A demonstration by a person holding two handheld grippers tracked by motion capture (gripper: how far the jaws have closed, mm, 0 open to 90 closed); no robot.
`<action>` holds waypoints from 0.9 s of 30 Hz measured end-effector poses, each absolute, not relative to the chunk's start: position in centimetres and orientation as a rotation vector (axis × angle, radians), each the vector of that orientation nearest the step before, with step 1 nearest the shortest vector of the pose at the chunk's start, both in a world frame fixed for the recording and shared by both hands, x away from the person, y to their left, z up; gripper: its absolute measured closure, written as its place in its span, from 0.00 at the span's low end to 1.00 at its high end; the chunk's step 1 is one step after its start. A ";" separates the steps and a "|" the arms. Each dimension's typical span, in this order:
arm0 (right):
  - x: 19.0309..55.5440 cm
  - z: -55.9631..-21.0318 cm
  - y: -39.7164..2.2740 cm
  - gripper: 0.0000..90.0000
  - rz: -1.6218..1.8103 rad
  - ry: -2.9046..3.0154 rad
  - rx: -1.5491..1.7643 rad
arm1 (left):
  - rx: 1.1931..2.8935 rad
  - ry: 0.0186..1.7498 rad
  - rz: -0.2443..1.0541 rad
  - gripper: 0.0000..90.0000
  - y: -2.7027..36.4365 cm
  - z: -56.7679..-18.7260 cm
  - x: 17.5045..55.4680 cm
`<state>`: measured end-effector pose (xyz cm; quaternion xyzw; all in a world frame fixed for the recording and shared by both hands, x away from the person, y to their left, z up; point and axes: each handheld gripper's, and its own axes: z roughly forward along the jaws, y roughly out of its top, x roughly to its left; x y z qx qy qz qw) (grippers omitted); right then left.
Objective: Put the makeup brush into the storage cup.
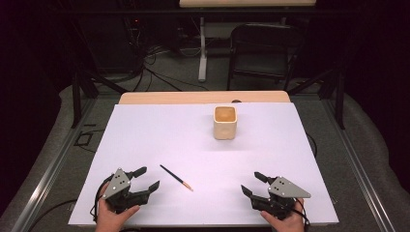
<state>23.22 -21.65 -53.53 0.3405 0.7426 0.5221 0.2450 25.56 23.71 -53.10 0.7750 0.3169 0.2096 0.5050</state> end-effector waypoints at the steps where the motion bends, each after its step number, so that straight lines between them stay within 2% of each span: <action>1: 23.2 -53.5 -21.6 0.39 1.425 2.027 0.930 | 1.870 0.765 0.506 0.34 23.7 -53.1 25.6; 27: 23.8 -53.8 -21.8 0.37 1.388 2.050 0.951 | 1.916 0.793 0.477 0.35 23.8 -53.0 25.8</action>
